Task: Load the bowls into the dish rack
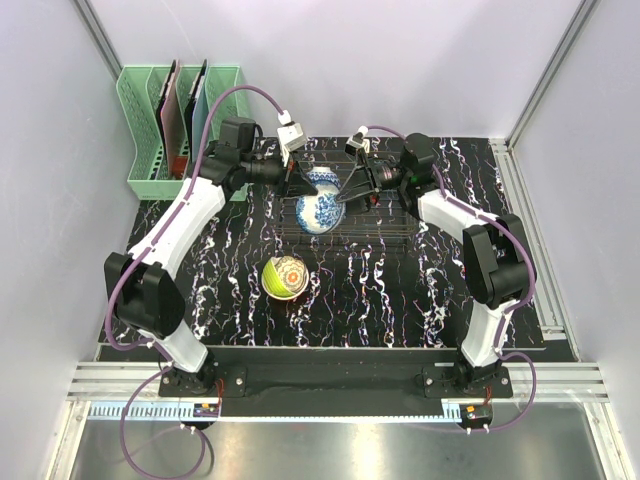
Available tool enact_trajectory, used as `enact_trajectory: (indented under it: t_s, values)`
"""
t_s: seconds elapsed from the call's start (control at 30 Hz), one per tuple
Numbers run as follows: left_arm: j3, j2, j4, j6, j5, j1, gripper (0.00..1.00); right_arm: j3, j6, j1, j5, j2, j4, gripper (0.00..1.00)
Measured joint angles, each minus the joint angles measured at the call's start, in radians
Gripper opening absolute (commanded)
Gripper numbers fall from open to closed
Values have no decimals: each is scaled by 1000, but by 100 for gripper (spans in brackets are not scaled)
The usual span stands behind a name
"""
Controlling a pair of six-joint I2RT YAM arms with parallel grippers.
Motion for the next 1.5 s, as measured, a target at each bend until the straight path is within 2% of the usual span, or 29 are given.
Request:
enact_trajectory:
  t_s: [0.03,0.1,0.13,0.17,0.2,0.3,0.33,0.53,0.6,0.67,0.8,0.93,1.1,1.27,1.5]
  values:
    - [0,0,0,-1,0,0,0,0,1,0,0,0,2,24]
    - [-1,0,0,-4,-2,0,0,-2,2,0,0,1,2,12]
    - [-2,0,0,-5,-4,0,2,-3,2,-1,1,1,2,1]
    - [-2,0,0,-6,-6,0,10,-3,1,-1,2,2,1,0]
    - [-2,0,0,-7,-8,0,30,-3,-1,-1,2,2,0,0]
    - [-2,1,5,-2,-24,-1,44,-3,-14,-1,19,3,-17,0]
    - [-3,3,9,-2,-30,-4,60,-3,-21,2,20,3,-23,0]
    - [-5,9,16,-2,-51,-8,64,-3,-64,10,26,3,-74,0]
    - [-5,9,19,-2,-53,-8,83,-3,-82,10,37,3,-93,0]
    - [-5,9,22,-2,-56,-8,85,-3,-107,10,43,3,-121,0]
    - [-5,9,23,-5,-63,-5,99,-3,-174,10,61,3,-204,0]
    - [-5,4,23,-22,-63,20,99,19,-316,10,92,3,-372,0]
    - [-16,-37,23,-50,-63,146,99,165,-620,4,205,12,-767,0]
    - [-56,-102,23,-57,-65,289,99,378,-901,0,392,56,-1122,0]
    - [-163,-179,5,-50,-68,403,99,598,-1192,-2,750,129,-1451,0]
